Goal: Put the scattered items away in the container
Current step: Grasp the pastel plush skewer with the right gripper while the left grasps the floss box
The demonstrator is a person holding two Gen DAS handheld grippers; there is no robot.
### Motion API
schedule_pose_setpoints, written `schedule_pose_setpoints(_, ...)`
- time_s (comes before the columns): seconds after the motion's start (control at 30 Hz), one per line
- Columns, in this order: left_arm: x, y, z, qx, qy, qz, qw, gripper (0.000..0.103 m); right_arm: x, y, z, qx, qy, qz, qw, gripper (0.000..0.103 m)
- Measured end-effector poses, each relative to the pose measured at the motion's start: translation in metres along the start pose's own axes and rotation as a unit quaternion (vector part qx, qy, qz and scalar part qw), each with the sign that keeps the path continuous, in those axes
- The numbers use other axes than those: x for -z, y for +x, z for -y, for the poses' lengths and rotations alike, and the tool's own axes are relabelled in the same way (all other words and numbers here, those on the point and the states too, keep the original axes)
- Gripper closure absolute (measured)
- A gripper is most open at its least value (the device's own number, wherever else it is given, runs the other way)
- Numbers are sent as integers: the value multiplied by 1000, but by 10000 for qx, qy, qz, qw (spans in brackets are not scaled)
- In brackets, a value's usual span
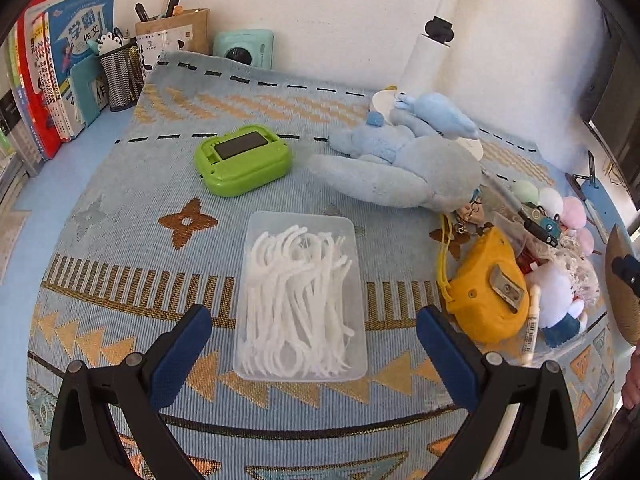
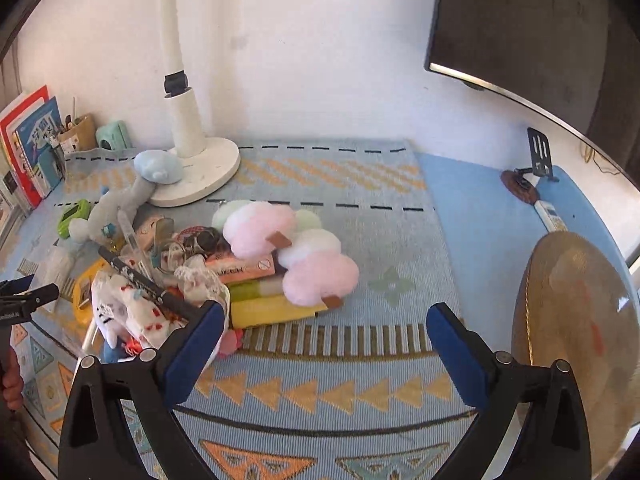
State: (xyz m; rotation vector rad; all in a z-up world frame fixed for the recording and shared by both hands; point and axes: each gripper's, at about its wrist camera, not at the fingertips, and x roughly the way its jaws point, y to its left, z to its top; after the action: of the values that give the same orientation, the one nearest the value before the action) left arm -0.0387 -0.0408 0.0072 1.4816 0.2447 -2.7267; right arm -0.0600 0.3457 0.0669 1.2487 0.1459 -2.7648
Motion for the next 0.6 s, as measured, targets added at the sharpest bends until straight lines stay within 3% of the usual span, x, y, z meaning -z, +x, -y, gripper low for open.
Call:
schedule_pose_setpoints(0.17,6,2,-7,205,-228,86,9995,0,-27,15,-9,-291,-253,-65,9992,11)
schedule_pose_setpoints(0.37,8,8,6,-176,80,32,9998,0,-47,52,-31,-217,-502,-307,9980,14)
schedule_pose_setpoints(0.47,8,9,9,-307,163,2,9994,0,-46,81,-37,-235,-546,-572,9966,32)
schedule_pose_setpoints(0.6,8,10,12,-422,214,-21,9989,0,-43,92,-41,-215,-588,-597,9962,36)
